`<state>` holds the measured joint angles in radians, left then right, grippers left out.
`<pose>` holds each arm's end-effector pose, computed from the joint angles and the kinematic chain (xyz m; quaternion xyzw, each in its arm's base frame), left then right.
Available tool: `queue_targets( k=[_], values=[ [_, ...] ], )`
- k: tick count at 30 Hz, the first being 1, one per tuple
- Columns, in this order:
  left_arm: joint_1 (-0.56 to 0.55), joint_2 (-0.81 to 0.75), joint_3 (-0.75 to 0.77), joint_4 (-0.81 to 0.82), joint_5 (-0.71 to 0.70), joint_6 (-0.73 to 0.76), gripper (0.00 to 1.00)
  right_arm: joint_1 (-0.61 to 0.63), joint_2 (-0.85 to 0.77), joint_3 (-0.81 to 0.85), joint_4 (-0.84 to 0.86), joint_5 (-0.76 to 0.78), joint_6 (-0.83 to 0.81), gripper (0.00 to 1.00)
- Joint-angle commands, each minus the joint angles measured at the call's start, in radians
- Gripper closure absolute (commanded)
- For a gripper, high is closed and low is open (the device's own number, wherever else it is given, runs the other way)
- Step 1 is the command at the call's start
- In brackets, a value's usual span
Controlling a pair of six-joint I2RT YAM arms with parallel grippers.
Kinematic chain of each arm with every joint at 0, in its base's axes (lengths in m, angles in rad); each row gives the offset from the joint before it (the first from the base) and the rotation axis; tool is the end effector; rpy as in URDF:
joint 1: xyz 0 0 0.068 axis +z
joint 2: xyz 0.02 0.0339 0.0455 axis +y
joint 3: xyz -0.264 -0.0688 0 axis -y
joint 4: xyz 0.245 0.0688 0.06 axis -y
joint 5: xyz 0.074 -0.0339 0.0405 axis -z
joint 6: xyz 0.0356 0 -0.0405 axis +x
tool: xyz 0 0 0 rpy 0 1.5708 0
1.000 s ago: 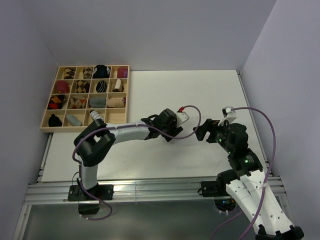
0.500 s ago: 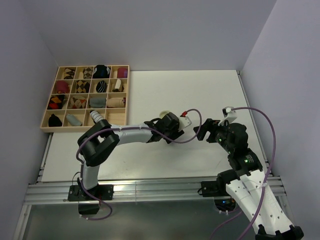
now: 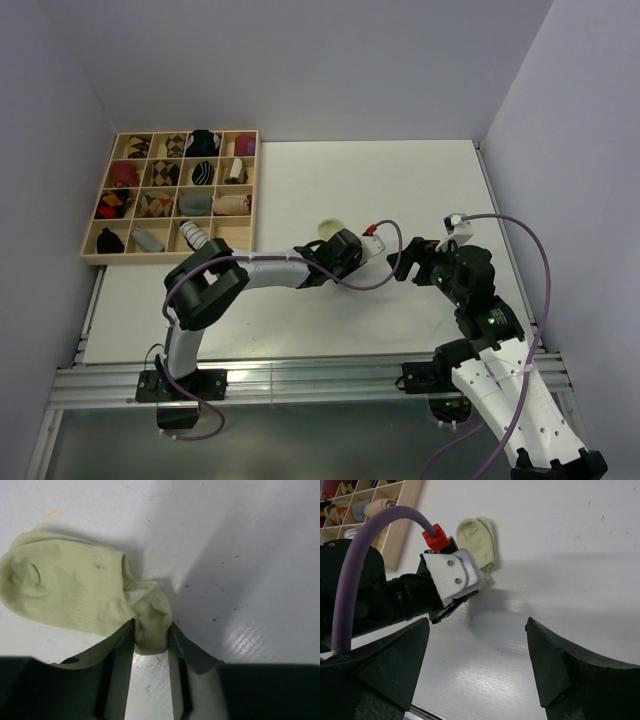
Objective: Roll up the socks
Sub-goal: Roll the sock at the center of the board.
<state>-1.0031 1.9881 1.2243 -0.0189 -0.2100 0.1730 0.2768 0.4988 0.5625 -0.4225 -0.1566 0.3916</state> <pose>0.2335 -0.3523 0.1520 0.4759 0.7864 -0.0654 0.3884 0.1246 0.0412 0.2769 0.0025 0.8206 0.2470 0.5153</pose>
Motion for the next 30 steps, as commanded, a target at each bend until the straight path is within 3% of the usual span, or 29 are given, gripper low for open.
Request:
queue_targets(
  k=[1,2,3,6,12,20,25,30],
  values=[
    [-0.015,0.052,0.0,-0.021,-0.035,0.026,0.64,0.002,-0.006,-0.003,0.028,0.005,-0.013,0.15],
    [-0.015,0.054,0.0,-0.021,-0.035,0.022,0.68,0.002,-0.008,-0.004,0.028,0.005,-0.013,0.15],
    [-0.015,0.058,0.0,-0.021,-0.032,0.017,0.82,0.002,-0.011,-0.004,0.03,0.006,-0.011,0.15],
    [-0.015,0.057,0.004,-0.032,-0.019,-0.012,0.99,0.001,-0.017,-0.003,0.03,0.012,-0.004,0.15],
    [-0.015,0.021,0.058,-0.12,0.113,-0.125,1.0,0.002,-0.043,-0.006,0.03,0.023,0.009,0.15],
    [0.027,0.011,0.127,-0.24,0.42,-0.429,1.0,0.002,-0.045,-0.027,0.059,0.0,0.049,0.16],
    [0.11,-0.012,0.077,-0.198,0.604,-0.627,1.0,0.002,-0.013,-0.03,0.076,-0.006,0.093,0.17],
    [0.241,-0.025,-0.002,-0.033,0.826,-0.823,1.0,0.001,0.015,-0.036,0.108,-0.047,0.105,0.17]
  ],
)
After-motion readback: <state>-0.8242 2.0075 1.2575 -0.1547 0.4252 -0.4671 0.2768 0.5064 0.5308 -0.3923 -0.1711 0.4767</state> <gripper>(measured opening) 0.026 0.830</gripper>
